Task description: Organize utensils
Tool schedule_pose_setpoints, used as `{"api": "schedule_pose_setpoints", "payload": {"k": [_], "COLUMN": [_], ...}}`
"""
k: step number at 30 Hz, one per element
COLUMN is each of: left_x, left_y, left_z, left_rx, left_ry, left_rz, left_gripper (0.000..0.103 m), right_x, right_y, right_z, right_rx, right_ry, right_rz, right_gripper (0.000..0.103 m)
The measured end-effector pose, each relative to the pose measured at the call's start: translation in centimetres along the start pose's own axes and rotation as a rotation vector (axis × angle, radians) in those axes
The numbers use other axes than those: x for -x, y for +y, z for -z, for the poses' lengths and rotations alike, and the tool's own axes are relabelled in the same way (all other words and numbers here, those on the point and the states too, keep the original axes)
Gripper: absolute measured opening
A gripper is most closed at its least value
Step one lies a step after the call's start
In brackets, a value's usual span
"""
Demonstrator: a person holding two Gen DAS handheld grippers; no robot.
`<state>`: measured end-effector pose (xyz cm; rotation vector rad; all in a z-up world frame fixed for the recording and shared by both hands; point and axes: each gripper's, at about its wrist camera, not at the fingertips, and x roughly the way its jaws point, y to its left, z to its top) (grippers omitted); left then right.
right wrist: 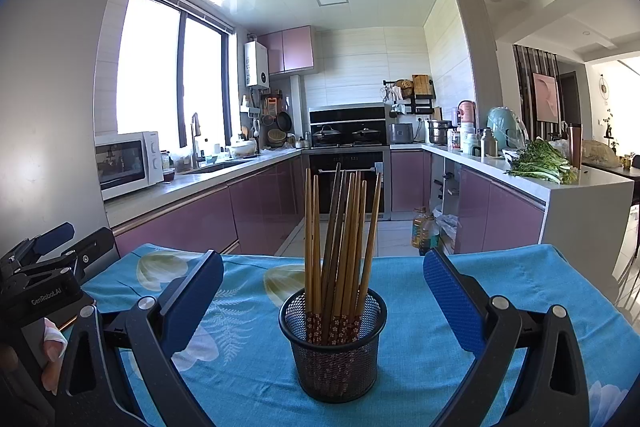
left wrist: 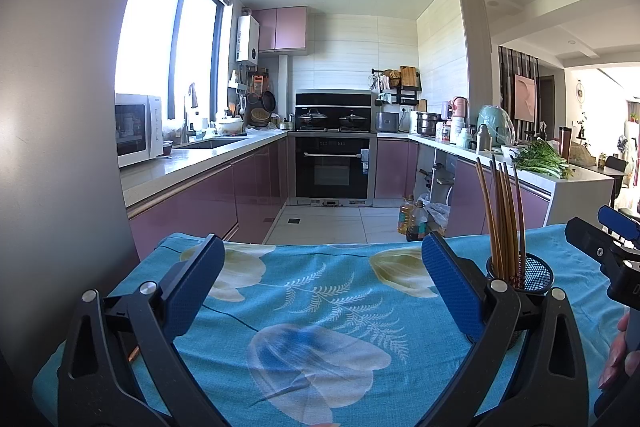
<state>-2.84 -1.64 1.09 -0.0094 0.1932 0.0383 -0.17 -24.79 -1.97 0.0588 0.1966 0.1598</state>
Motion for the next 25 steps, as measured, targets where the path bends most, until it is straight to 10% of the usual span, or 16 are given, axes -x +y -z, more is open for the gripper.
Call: {"api": "schedule_pose_setpoints", "payload": {"k": [17,25], "left_x": [-0.1,-4.1], "left_y": [-0.2,1.9], "left_z": [0.4,1.6], "left_rx": [-0.015,0.0], "left_ry": [-0.007,0.191], "left_rz": [-0.002,-0.02], "left_gripper": [0.097,0.097], "right_x": [-0.3,-2.0], "right_y": [0.0,-4.9], "right_z": [0.2,1.7], "right_rx": [0.0,-0.013], "right_ry": [0.006,0.14], "right_rz": [0.007,0.118], "right_gripper": [0.097,0.097]}}
